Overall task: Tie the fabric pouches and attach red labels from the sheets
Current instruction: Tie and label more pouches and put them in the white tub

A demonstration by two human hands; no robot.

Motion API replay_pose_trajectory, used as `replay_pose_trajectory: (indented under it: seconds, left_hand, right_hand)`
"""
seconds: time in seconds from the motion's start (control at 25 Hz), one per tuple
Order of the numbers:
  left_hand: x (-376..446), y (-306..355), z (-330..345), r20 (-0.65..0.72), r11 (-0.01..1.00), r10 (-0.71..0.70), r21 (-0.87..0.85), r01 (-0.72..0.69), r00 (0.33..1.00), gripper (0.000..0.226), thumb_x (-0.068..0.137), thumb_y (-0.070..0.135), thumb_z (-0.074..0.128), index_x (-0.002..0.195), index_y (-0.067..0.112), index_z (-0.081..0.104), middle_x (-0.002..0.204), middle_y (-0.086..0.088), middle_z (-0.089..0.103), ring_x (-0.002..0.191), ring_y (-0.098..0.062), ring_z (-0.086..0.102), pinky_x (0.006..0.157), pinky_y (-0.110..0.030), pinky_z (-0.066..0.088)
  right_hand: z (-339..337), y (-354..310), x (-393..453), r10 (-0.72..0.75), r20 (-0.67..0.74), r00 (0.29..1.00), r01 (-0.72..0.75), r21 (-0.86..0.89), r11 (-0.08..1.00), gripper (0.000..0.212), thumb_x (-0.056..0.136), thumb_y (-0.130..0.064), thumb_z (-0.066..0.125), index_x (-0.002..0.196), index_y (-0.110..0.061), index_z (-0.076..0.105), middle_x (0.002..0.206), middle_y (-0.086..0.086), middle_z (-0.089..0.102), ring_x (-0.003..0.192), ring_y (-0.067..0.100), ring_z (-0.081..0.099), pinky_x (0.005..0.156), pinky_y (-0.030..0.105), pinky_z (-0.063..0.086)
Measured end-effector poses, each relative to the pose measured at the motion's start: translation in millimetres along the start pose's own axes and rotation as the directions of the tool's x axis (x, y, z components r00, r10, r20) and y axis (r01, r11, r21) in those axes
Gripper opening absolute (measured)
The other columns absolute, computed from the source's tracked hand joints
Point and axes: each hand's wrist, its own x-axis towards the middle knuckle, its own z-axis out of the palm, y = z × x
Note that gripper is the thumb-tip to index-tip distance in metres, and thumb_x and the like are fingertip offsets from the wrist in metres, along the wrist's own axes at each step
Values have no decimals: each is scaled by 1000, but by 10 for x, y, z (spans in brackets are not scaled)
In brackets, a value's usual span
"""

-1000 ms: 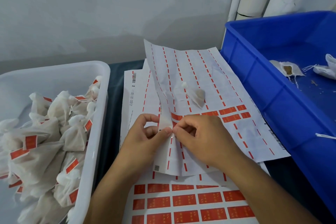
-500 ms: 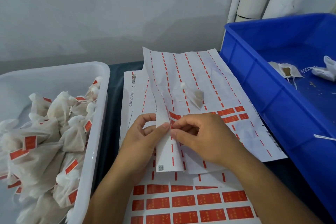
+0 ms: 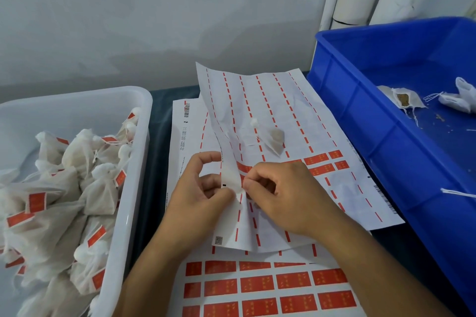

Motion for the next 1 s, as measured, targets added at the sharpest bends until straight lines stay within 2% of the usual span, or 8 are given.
replay_pose_trajectory:
  seconds: [0.08,0.2,0.32,0.52,0.64,0.8,1.0]
  left_hand:
    - [-6,3,21,-13,1000,-5,8,5,1000,53,97,14,68,109,61,48,98,10,78,79,-23,79,61,-34,64]
    - [-3,-5,28,-16,1000,-12,-23,12,1000,48,98,14,67,113,57,50,102,6,78,82,-27,79,66,-43,65]
    - [-5,5,12,8,997,-12,-80,13,1000,44,97,14,68,116,51,53,105,-1,77,84,-33,78,71,-50,64]
    - [-14,13,6,26,998,6,-62,-5,1000,47,96,14,70,109,56,54,99,1,77,81,-30,78,64,-39,65]
    - [-9,4,6,33,998,3,-65,0,999,47,97,8,67,115,50,53,103,-1,78,82,-32,78,65,-42,65]
    - [-2,-4,16,19,998,-16,-57,17,1000,46,98,10,65,118,49,51,106,3,78,84,-30,78,68,-45,65]
    - [-9,-6,6,13,992,-40,-116,42,999,44,100,7,59,120,45,54,110,3,76,88,-32,78,70,-47,65]
  right_hand:
    - [8,-14,0,6,1,1000,-6,-5,1000,13,101,-42,60,92,-36,67,84,-28,66,91,-5,63,69,3,48]
    - [-27,-34,5,25,14,1000,-26,34,999,8,100,-44,62,92,-43,65,85,-32,63,93,-10,61,66,-1,46]
    - [-63,-60,1,31,42,999,-34,90,995,4,95,-47,67,92,-45,68,84,-30,67,91,-12,63,69,2,51]
    - [-40,-40,-3,18,64,998,-21,46,999,10,99,-41,65,96,-34,71,86,-20,71,84,-3,69,73,14,58]
    - [-34,-22,-5,-1,71,997,0,24,1000,12,102,-39,60,96,-34,68,88,-17,71,85,0,68,72,12,56]
    - [-5,-31,3,-24,63,998,24,8,1000,14,104,-39,55,93,-37,63,87,-18,68,90,0,64,74,16,58]
    - [15,-47,15,7,32,999,-8,9,1000,16,104,-43,53,89,-43,55,86,-27,63,97,-9,59,65,3,48]
